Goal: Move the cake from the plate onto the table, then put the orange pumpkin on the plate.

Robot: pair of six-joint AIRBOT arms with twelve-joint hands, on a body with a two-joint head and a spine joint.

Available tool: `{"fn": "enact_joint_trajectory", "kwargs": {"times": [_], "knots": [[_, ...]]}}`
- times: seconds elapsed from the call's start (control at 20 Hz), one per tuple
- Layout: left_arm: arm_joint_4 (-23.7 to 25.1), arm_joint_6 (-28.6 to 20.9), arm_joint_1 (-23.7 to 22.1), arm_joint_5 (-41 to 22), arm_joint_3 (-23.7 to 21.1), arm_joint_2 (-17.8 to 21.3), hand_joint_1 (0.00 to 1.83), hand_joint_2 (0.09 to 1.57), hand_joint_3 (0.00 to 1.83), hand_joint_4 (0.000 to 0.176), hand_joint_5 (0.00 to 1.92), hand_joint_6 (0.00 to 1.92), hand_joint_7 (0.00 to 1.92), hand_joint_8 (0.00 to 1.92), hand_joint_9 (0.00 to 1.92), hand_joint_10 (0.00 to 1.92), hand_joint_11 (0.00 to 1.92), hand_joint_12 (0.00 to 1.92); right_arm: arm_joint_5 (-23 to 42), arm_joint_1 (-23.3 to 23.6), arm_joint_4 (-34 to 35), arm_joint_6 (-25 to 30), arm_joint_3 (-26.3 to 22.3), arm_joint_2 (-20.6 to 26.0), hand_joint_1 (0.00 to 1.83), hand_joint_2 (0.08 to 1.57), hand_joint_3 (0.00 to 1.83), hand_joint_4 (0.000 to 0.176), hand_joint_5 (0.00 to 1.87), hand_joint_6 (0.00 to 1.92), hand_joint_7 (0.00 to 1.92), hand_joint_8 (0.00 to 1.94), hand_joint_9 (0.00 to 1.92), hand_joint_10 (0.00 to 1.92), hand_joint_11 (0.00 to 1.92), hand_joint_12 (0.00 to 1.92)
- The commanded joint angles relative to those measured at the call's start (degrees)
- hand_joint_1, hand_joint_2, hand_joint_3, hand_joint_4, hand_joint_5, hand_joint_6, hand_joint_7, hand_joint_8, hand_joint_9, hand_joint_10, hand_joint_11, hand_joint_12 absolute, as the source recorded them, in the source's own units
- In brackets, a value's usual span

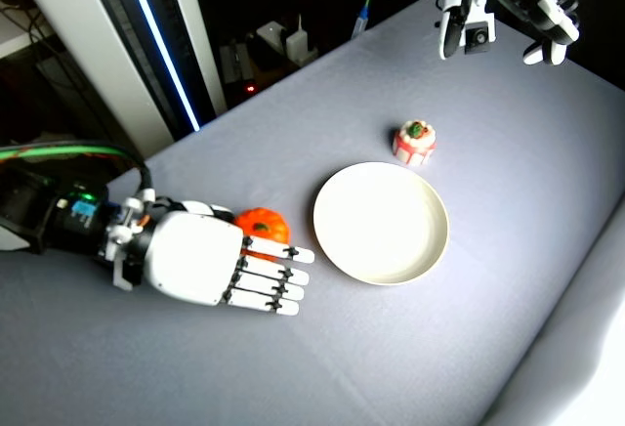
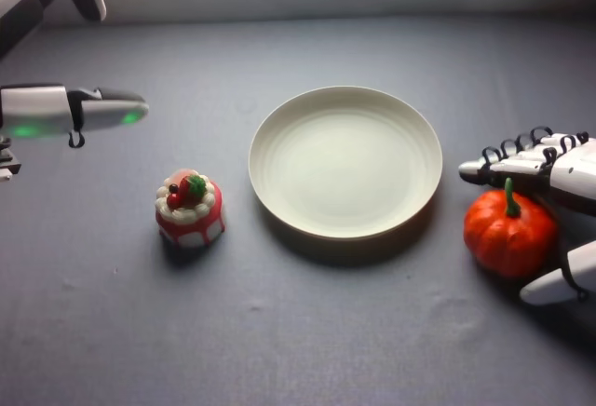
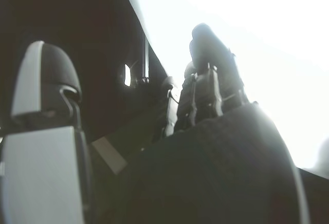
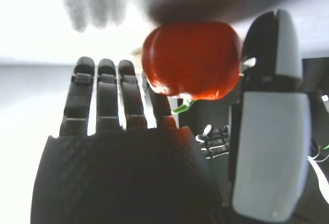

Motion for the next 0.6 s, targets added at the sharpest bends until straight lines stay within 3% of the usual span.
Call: {"fn": "enact_joint_trajectory", "kwargs": {"times": [0.0,0.05,0.1,0.15,0.2,0.25,0.3,0.35,0.4,0.45,0.55], "knots": [[-2.31,-0.18,-0.82,-6.50,0.34,-0.08,1.11,0.98,0.00,0.022,0.00,0.00,0.00,0.00,0.00,0.63,0.00,1.92,3.68,0.71,-0.03,0.09,0.22,-0.12,0.99,0.95,0.01,0.016,0.36,0.02,0.40,0.02,0.43,0.07,0.00,1.29],[-2.26,-0.18,-0.83,-6.52,0.34,-0.11,1.12,0.97,0.00,0.016,0.02,0.00,0.00,0.00,0.00,0.60,0.00,1.92,3.68,0.85,-0.21,0.09,0.21,-0.13,1.08,0.99,0.01,0.011,0.43,0.03,0.49,0.04,0.50,0.09,0.00,1.43],[-2.22,-0.18,-0.84,-6.49,0.36,-0.16,1.10,0.95,0.00,0.027,0.05,0.01,0.00,0.00,0.00,0.56,0.00,1.92,3.68,0.90,-0.28,0.09,0.21,-0.16,1.10,1.03,0.00,0.002,0.51,0.03,0.59,0.04,0.54,0.21,0.06,1.48],[-2.17,-0.18,-0.85,-6.46,0.35,-0.18,1.11,0.96,0.00,0.032,0.01,0.00,0.00,0.00,0.00,0.61,0.00,1.92,3.68,0.90,-0.28,0.09,0.18,-0.16,1.15,1.03,0.00,0.000,0.57,0.03,0.66,0.05,0.51,0.45,0.11,1.50],[-2.16,-0.18,-0.84,-6.46,0.35,-0.18,1.09,0.96,0.00,0.019,0.01,0.00,0.00,0.00,0.00,0.60,0.00,1.91,3.68,0.90,-0.28,0.09,0.13,-0.16,1.20,1.04,0.00,0.000,0.67,0.07,0.76,0.10,0.54,0.71,0.23,1.51],[-2.16,-0.18,-0.81,-6.44,0.35,-0.18,1.08,0.95,0.00,0.017,0.03,0.00,0.00,0.00,0.00,0.53,0.04,1.87,3.69,0.90,-0.42,0.09,-0.02,-0.15,1.31,1.15,0.00,0.000,0.76,0.17,0.84,1.00,0.56,1.00,0.34,1.57],[-2.16,-0.18,-0.80,-6.42,0.36,-0.19,1.08,0.95,0.00,0.017,0.03,0.00,0.00,0.00,0.00,0.53,0.04,1.87,3.70,0.90,-0.49,0.09,-0.07,-0.14,1.31,1.15,0.00,0.000,0.76,0.17,0.84,1.00,0.56,1.00,0.34,1.57],[-2.16,-0.18,-0.77,-6.42,0.37,-0.19,1.12,0.98,0.00,0.000,0.04,0.00,0.00,0.00,0.00,0.66,0.08,1.85,3.71,0.91,-0.59,0.09,-0.14,-0.12,1.21,1.21,0.00,0.000,0.68,1.10,0.86,1.25,0.61,1.29,0.48,1.73],[-2.15,-0.18,-0.74,-6.39,0.39,-0.20,1.12,0.99,0.00,0.000,0.04,0.00,0.00,0.00,0.00,0.74,0.12,1.84,3.93,1.14,-0.70,0.09,-0.27,-0.05,1.19,1.23,0.00,0.000,0.66,1.30,0.85,1.34,0.64,1.41,0.55,1.76],[-2.14,-0.18,-0.74,-6.37,0.39,-0.22,1.12,0.99,0.00,0.000,0.03,0.00,0.00,0.00,0.00,0.66,0.07,1.87,4.28,1.32,-0.69,0.09,-0.39,0.09,1.19,1.23,0.00,0.000,0.68,1.30,0.85,1.38,0.71,1.51,0.66,1.77],[-2.13,-0.18,-0.74,-6.35,0.43,-0.28,1.15,0.98,0.00,0.000,0.04,0.00,0.00,0.00,0.00,0.55,0.07,1.83,4.59,1.63,-0.67,0.09,-0.56,0.59,1.19,1.23,0.00,0.000,0.70,1.29,0.86,1.39,0.76,1.52,0.71,1.72]]}}
